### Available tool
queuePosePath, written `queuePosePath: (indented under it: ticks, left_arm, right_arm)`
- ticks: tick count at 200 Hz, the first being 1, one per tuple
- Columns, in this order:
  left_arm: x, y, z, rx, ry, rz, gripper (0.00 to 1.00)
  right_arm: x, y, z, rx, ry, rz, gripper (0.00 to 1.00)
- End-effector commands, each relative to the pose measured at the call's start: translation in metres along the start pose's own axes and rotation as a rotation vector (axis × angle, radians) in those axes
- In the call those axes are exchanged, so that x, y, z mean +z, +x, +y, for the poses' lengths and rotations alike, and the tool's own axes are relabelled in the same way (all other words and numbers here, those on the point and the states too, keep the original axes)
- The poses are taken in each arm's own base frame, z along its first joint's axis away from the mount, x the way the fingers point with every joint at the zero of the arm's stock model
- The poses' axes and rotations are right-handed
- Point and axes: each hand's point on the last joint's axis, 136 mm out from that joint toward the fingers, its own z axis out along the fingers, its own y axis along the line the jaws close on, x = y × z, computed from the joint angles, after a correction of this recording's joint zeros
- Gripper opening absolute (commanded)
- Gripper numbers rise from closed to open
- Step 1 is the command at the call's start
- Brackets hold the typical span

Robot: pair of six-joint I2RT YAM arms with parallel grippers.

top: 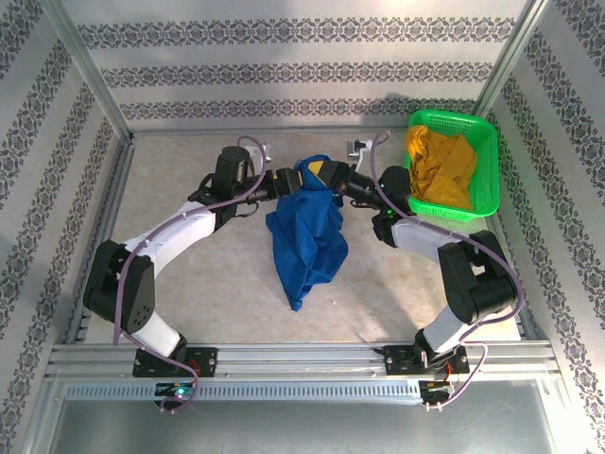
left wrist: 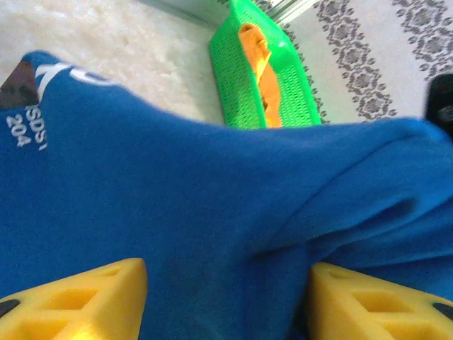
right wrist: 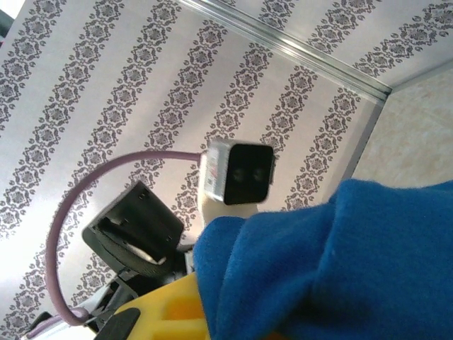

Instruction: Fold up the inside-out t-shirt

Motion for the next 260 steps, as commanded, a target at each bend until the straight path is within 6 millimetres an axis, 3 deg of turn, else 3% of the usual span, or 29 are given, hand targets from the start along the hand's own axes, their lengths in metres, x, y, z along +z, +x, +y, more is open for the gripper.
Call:
queuePosePath:
  ticks: [1, 31, 58, 67, 82, 97, 116, 145, 167, 183, 196, 214, 230, 260]
  left_arm:
    - [0.002, 0.009, 0.002, 0.012, -0.013, 0.023, 0.61]
    - [0.022, 0.012, 0.000, -0.026, 0.036, 0.065, 0.66]
    - [0.048, 0.018, -0.014, -0.105, 0.197, 0.149, 0.64]
    - [0.053, 0.022, -0.015, -0.132, 0.235, 0.172, 0.57]
    - [0.052, 0.022, -0.010, -0.138, 0.239, 0.150, 0.33]
    - [0.038, 0.010, -0.009, -0.125, 0.252, 0.080, 0.19]
    - [0.012, -0.015, -0.014, -0.111, 0.319, -0.045, 0.00]
    - [-0.031, -0.052, -0.029, -0.137, 0.487, -0.206, 0.00]
    - [-0.046, -0.066, -0.036, -0.174, 0.589, -0.249, 0.00]
    - [-0.046, -0.064, -0.038, -0.169, 0.598, -0.236, 0.00]
    - [-0.045, -0.062, -0.036, -0.155, 0.583, -0.225, 0.00]
    - [-0.044, -0.058, -0.036, -0.140, 0.567, -0.199, 0.00]
    - [-0.043, -0.054, -0.035, -0.133, 0.548, -0.184, 0.00]
    - [-0.041, -0.051, -0.032, -0.132, 0.521, -0.167, 0.00]
  right_arm:
    - [0.006, -0.010, 0.028, -0.066, -0.068, -0.028, 0.00]
    - [0.011, -0.007, 0.037, -0.068, -0.090, -0.015, 0.00]
    - [0.012, -0.012, 0.047, -0.077, -0.115, -0.041, 0.00]
    - [0.009, -0.018, 0.052, -0.083, -0.132, -0.064, 0.00]
    - [0.000, -0.030, 0.058, -0.086, -0.154, -0.107, 0.00]
    - [-0.012, -0.038, 0.058, -0.084, -0.157, -0.140, 0.00]
    - [-0.026, -0.040, 0.043, -0.062, -0.125, -0.170, 0.00]
    - [-0.043, -0.036, 0.003, -0.008, -0.047, -0.230, 0.00]
    - [-0.049, -0.031, -0.029, 0.033, 0.008, -0.254, 0.25]
    - [-0.055, -0.029, -0.047, 0.054, 0.054, -0.277, 0.46]
    - [-0.068, -0.028, -0.063, 0.071, 0.120, -0.320, 0.52]
    - [-0.093, -0.025, -0.075, 0.066, 0.232, -0.385, 0.53]
    - [-0.105, -0.019, -0.068, 0.021, 0.329, -0.379, 0.53]
    - [-0.103, -0.003, -0.039, -0.129, 0.536, -0.255, 0.60]
